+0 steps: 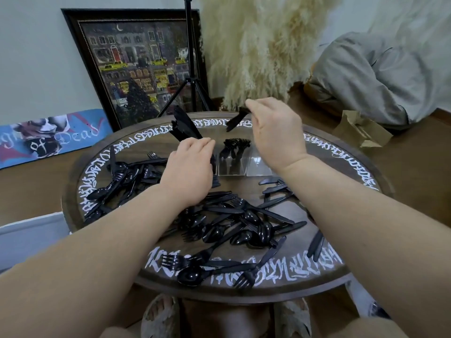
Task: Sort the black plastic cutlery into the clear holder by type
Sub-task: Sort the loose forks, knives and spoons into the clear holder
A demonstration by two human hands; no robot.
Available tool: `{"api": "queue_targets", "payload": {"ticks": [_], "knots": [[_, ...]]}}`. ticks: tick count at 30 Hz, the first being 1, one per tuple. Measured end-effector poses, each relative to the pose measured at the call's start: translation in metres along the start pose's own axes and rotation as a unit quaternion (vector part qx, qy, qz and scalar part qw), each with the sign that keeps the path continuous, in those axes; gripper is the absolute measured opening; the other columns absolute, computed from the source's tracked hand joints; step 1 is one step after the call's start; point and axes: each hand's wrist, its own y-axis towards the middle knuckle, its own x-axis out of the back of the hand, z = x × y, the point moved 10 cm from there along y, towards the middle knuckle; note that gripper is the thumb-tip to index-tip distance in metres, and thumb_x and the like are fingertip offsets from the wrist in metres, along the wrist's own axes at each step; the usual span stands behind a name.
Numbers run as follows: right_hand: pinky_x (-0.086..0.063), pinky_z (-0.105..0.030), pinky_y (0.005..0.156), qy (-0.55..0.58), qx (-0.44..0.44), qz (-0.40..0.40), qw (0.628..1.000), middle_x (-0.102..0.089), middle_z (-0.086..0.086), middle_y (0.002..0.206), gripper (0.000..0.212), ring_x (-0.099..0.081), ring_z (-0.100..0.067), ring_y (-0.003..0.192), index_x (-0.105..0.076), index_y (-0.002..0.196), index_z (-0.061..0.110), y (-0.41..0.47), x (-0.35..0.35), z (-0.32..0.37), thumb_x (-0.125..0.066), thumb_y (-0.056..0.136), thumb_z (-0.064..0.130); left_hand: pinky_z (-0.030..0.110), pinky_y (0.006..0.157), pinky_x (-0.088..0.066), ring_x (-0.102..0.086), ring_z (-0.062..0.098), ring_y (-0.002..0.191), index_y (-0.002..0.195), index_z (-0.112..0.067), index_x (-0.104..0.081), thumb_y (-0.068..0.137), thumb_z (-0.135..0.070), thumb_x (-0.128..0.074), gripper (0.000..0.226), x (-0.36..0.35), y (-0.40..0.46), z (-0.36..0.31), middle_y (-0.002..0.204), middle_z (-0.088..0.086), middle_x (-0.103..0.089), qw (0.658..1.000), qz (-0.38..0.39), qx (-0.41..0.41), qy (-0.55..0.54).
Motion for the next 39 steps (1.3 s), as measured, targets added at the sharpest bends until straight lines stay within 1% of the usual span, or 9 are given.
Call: {"api": "queue_targets", "payload": {"ticks": [2,6,8,11,14,17,22,29,39], "knots": [[-0.054,-0.036,0.058,-0.026,-0.001,0.052,0.998,-0.069,-0.016,0.082,0.020,-0.063,-0.036,0.070,-0.071,0.089,-0.002,-0.001,-0.027,0.002,-0.066,0.072,-0.010,0.045,0.106,-0.033,-0.020,0.023,0.139,0.149,-0.015,-0.025,0.097,-0.022,-0.041,0.055,-0.004,0.004,0.000,0.155,-0.003,-0.026,1.000,0.006,-0.011,0.007],[-0.045,-0.032,0.065,-0.063,0.010,0.150,0.987,-0.069,-0.010,0.086,0.010,-0.057,-0.032,0.080,-0.071,0.089,0.006,-0.008,-0.066,0.007,-0.061,0.086,0.006,0.044,0.105,-0.034,-0.020,0.022,0.139,0.148,-0.015,-0.026,0.096,-0.021,-0.042,0.055,-0.013,0.007,0.004,0.154,-0.004,-0.026,1.000,0.013,-0.020,0.007],[-0.047,-0.034,0.080,-0.058,0.016,0.210,0.976,-0.069,-0.008,0.097,0.021,-0.055,-0.031,0.095,-0.071,0.104,0.011,-0.015,-0.080,0.008,-0.056,0.093,0.022,0.044,0.104,-0.036,-0.022,0.022,0.138,0.148,-0.014,-0.028,0.095,-0.021,-0.043,0.055,-0.015,0.006,0.005,0.154,-0.003,-0.028,1.000,0.005,-0.027,0.004],[-0.036,-0.043,0.102,-0.047,-0.036,0.333,0.941,-0.057,0.000,0.129,0.045,-0.036,-0.026,0.125,-0.054,0.133,0.021,-0.032,-0.102,-0.004,-0.045,0.094,0.042,0.045,0.105,-0.037,-0.025,0.024,0.137,0.147,-0.013,-0.031,0.094,-0.020,-0.044,0.055,-0.016,0.006,0.006,0.153,-0.001,-0.031,1.000,-0.009,-0.028,-0.010],[-0.030,-0.045,0.109,-0.029,-0.030,0.332,0.942,-0.048,0.003,0.141,0.059,-0.027,-0.024,0.134,-0.041,0.143,0.024,-0.038,-0.096,-0.009,-0.050,0.088,0.044,0.044,0.110,-0.032,-0.024,0.024,0.138,0.148,-0.011,-0.029,0.095,-0.022,-0.045,0.056,-0.016,0.009,0.006,0.153,0.001,-0.031,0.999,-0.025,-0.024,-0.031],[-0.031,-0.040,0.109,-0.027,-0.052,0.311,0.948,-0.049,-0.001,0.139,0.066,-0.029,-0.026,0.134,-0.038,0.145,0.019,-0.042,-0.082,-0.027,-0.058,0.087,0.042,0.037,0.113,-0.027,-0.025,0.023,0.139,0.148,-0.010,-0.028,0.095,-0.022,-0.050,0.059,-0.004,0.013,0.001,0.152,0.002,-0.032,0.995,-0.062,-0.023,-0.078],[-0.038,-0.035,0.101,-0.001,-0.110,0.301,0.947,-0.054,-0.004,0.130,0.057,-0.045,-0.024,0.122,-0.049,0.138,0.015,-0.051,-0.078,-0.050,-0.065,0.088,0.037,0.035,0.110,-0.027,-0.029,0.023,0.137,0.149,-0.017,-0.030,0.094,-0.026,-0.057,0.062,0.004,0.026,-0.016,0.150,0.001,-0.035,0.990,-0.077,-0.040,-0.112],[-0.047,-0.037,0.086,0.042,-0.111,0.239,0.964,-0.065,-0.009,0.106,0.029,-0.059,-0.029,0.099,-0.068,0.118,0.014,-0.039,-0.074,-0.047,-0.060,0.090,0.013,0.037,0.094,-0.044,-0.053,0.022,0.114,0.129,-0.024,-0.057,0.095,-0.030,-0.053,0.034,0.003,0.044,-0.014,0.125,-0.001,-0.058,0.989,-0.078,-0.019,-0.125],[-0.041,-0.034,0.091,0.039,-0.097,0.242,0.965,-0.059,-0.004,0.120,0.046,-0.052,-0.024,0.112,-0.056,0.132,0.016,-0.051,-0.060,-0.048,-0.067,0.087,0.025,0.032,0.099,-0.037,-0.044,0.021,0.123,0.139,-0.023,-0.046,0.091,-0.029,-0.061,0.050,0.009,0.022,-0.015,0.138,-0.001,-0.047,0.984,-0.102,-0.026,-0.141]]}}
